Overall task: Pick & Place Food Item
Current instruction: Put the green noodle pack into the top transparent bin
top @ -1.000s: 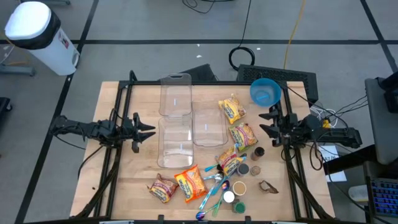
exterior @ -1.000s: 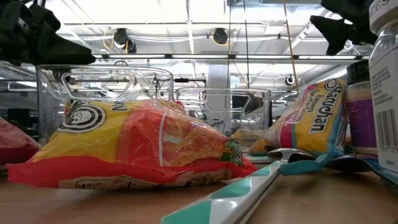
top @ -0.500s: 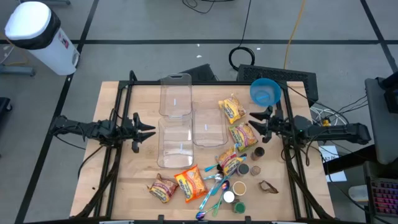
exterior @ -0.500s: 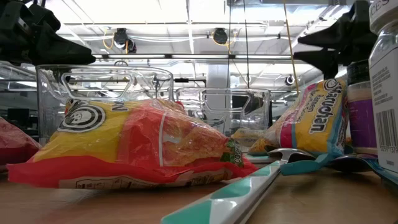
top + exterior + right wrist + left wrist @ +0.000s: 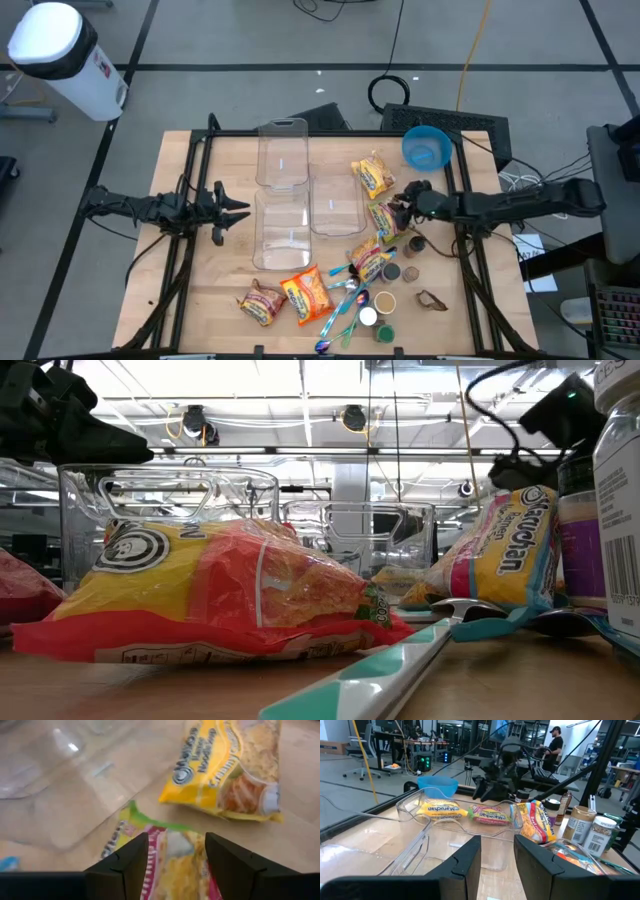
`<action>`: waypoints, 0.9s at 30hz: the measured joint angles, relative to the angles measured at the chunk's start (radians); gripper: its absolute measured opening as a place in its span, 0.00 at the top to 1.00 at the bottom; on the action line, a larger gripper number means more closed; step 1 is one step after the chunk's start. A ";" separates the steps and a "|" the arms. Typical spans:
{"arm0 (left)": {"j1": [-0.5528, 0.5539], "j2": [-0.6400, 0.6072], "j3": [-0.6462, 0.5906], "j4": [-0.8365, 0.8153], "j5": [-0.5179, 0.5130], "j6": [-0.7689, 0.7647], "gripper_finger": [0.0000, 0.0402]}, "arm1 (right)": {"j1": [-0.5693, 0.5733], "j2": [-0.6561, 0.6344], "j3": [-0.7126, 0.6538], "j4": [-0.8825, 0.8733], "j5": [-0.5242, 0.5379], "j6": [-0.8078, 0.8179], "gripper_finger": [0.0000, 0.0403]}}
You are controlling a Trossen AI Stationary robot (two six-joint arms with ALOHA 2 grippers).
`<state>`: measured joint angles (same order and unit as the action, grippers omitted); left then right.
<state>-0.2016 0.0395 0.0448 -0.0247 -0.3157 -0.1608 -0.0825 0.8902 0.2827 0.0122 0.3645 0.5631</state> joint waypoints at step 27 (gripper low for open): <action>0.000 0.000 0.000 0.000 0.000 0.000 0.70 | -0.154 0.054 0.001 0.021 -0.213 0.007 0.99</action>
<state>-0.2013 0.0395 0.0449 -0.0250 -0.3153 -0.1612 -0.2363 0.9440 0.2832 0.0331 0.1511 0.5699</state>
